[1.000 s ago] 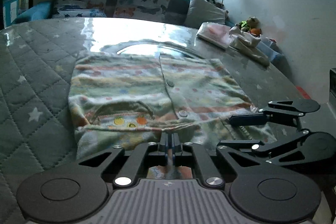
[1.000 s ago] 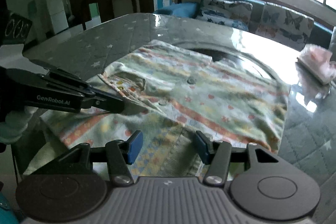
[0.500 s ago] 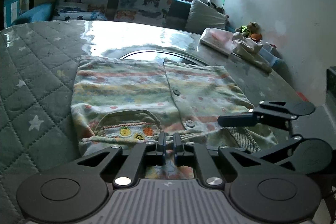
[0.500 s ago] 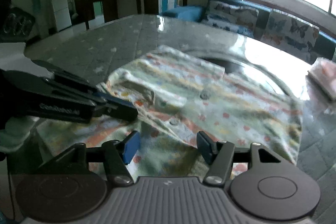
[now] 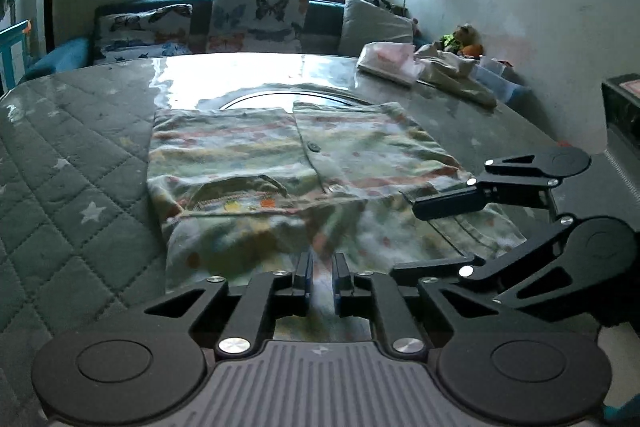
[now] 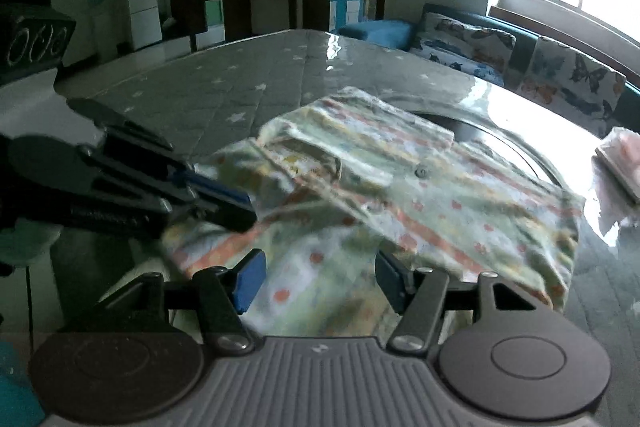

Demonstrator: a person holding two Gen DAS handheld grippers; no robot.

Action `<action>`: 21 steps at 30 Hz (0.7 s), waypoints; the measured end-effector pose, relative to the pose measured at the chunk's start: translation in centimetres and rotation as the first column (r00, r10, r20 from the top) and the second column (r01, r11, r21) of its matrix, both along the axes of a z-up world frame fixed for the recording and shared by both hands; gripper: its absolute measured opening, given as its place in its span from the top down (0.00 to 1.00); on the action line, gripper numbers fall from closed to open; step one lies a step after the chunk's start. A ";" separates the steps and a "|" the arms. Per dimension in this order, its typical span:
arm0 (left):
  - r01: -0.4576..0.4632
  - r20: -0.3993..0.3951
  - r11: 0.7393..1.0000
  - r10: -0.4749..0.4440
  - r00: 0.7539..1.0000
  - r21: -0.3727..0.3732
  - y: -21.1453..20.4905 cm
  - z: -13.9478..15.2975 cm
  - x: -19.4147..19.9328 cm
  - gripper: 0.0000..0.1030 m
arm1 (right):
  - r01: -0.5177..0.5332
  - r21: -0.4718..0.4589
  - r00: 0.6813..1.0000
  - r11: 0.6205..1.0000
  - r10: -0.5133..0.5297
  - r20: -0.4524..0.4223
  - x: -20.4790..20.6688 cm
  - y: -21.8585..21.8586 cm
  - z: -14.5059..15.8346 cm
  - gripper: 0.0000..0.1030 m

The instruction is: Fold clothes

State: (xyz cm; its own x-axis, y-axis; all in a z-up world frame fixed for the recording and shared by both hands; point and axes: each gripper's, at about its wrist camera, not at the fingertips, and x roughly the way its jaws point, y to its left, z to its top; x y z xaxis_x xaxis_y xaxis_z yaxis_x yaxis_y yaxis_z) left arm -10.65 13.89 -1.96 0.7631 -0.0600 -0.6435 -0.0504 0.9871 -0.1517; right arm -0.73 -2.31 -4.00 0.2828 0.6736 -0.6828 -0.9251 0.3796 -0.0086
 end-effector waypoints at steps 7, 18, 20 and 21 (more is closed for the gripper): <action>0.010 -0.006 0.999 -0.009 1.000 0.044 -0.6 -0.1 -1.2 0.88 | 0.038 0.013 0.999 0.999 -0.038 -0.022 -0.5 -2.4 0.0 0.37; 0.024 -0.068 0.998 -0.020 0.997 0.065 -1.2 0.9 -3.7 0.76 | 0.052 -0.016 0.999 0.999 -0.052 -0.010 -1.5 -5.4 -0.3 0.38; -0.001 -0.080 1.000 0.003 0.997 0.016 -0.8 1.6 -4.1 0.62 | 0.057 -0.019 0.998 0.998 -0.058 -0.013 -1.5 -5.6 -0.4 0.37; -0.010 -0.086 1.000 0.010 0.996 -0.005 -0.7 1.9 -4.3 0.60 | 0.060 -0.019 0.998 0.998 -0.060 -0.018 -1.4 -5.7 -0.4 0.37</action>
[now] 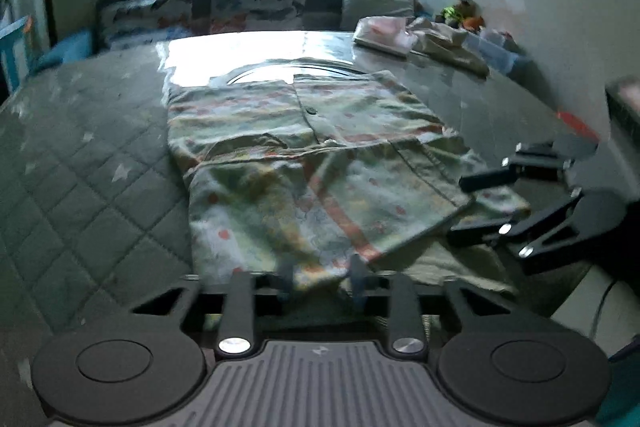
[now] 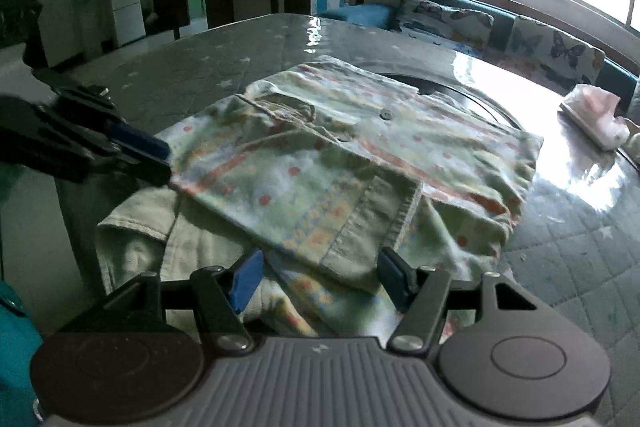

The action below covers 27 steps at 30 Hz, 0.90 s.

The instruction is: Fold clothes

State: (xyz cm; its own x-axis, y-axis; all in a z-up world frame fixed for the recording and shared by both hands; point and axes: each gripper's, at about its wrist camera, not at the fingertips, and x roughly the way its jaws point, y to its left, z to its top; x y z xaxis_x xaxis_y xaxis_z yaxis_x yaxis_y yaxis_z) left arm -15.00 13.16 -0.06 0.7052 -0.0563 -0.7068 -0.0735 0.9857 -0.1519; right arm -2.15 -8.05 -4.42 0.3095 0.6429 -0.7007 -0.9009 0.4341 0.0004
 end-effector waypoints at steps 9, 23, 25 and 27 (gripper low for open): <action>-0.044 -0.116 0.972 0.018 0.993 -0.229 0.1 0.8 -0.7 0.57 | 0.009 -0.010 1.000 1.000 -0.009 0.023 -0.5 -2.3 1.7 0.37; -0.068 -0.215 0.935 -0.010 0.976 -0.349 -1.2 -0.6 -0.3 0.62 | -0.138 -0.147 0.973 0.980 0.162 0.167 -4.2 -4.2 1.4 0.28; -0.057 -0.204 0.932 -0.019 0.979 -0.358 -1.1 -0.4 -0.3 0.76 | -0.158 -0.143 0.968 0.977 0.181 0.171 -4.4 -4.0 1.2 0.27; -0.050 -0.184 0.930 -0.019 0.983 -0.363 -0.9 0.1 -0.2 0.84 | -0.178 -0.139 0.965 0.974 0.200 0.169 -4.6 -3.7 1.0 0.27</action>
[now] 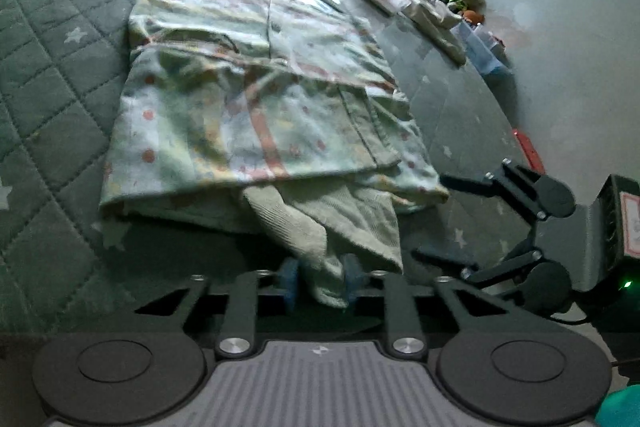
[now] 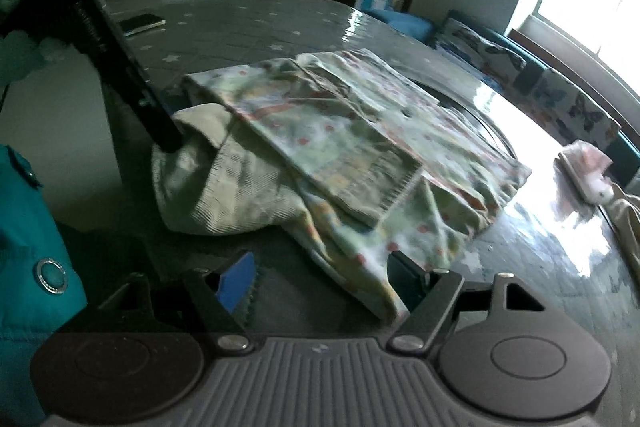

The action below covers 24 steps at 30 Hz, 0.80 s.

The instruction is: Fold clothes

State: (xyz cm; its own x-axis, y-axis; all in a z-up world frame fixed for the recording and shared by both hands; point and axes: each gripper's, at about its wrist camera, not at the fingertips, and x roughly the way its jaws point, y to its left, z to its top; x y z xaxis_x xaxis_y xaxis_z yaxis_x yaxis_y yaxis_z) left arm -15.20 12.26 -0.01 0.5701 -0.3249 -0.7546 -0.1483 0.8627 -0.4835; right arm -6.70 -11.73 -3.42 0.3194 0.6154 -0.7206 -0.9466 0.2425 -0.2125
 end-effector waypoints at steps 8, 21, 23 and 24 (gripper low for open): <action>-0.022 0.106 1.000 0.023 0.994 -0.013 1.6 2.3 1.9 0.90 | -0.039 0.024 0.999 0.999 0.040 -0.018 0.2 1.5 -0.3 0.27; -0.023 0.175 1.000 0.019 0.984 0.020 4.5 2.7 3.0 0.61 | 0.065 0.146 0.965 0.987 -0.025 -0.262 5.2 5.2 1.9 0.82; -0.037 0.207 0.996 0.021 0.978 0.075 4.8 3.0 1.8 0.53 | 0.091 0.163 0.955 0.982 -0.039 -0.294 6.2 5.3 2.5 0.85; -0.039 0.221 0.994 0.015 0.975 0.104 4.9 3.1 1.2 0.52 | 0.100 0.168 0.952 0.981 -0.045 -0.301 6.6 5.4 2.7 0.85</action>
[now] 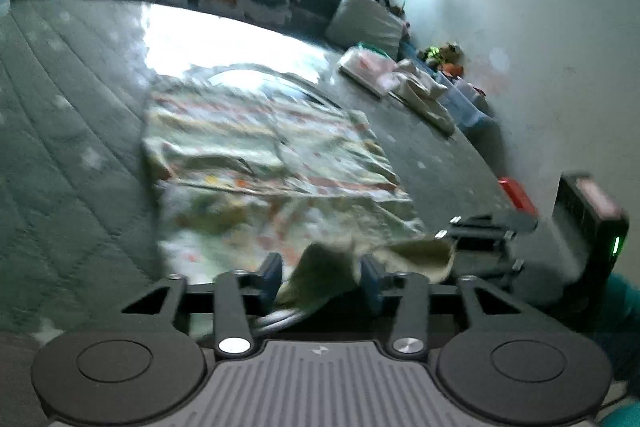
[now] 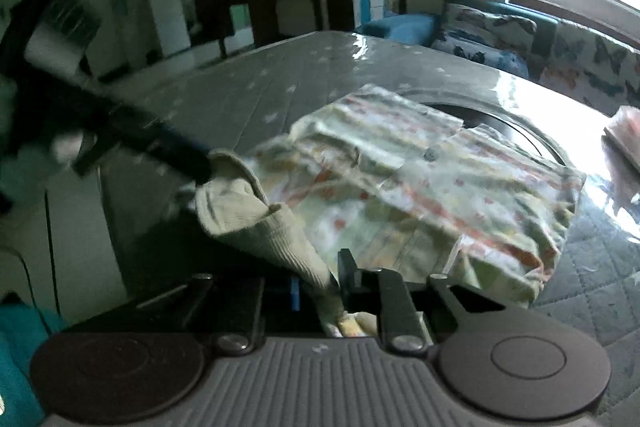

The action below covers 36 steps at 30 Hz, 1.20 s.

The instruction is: Fold clothes

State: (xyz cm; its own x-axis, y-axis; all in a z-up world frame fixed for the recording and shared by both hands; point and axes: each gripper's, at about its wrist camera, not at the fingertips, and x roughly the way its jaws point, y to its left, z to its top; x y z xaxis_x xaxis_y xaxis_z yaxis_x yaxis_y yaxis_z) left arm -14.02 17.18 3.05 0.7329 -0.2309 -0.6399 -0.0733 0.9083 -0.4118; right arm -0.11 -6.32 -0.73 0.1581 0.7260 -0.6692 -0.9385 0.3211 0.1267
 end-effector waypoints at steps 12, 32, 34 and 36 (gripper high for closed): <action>0.093 0.050 0.914 -0.122 0.991 0.395 -2.6 -1.8 -0.5 0.43 | 0.059 0.036 0.998 0.998 -0.059 -0.003 1.6 0.6 1.2 0.86; 0.149 0.067 0.631 -0.306 0.950 0.761 -4.1 -4.2 -1.9 0.74 | 0.131 0.091 0.991 0.987 -0.131 0.000 1.3 0.3 0.8 0.91; 0.158 0.063 0.626 -0.315 0.947 0.764 -4.2 -4.5 -1.6 0.72 | 0.129 0.093 0.992 0.987 -0.130 0.000 1.3 0.3 0.8 0.91; 0.164 0.059 0.624 -0.321 0.945 0.764 -4.3 -4.8 -1.4 0.75 | 0.127 0.091 0.992 0.988 -0.128 0.003 1.2 0.2 0.7 0.91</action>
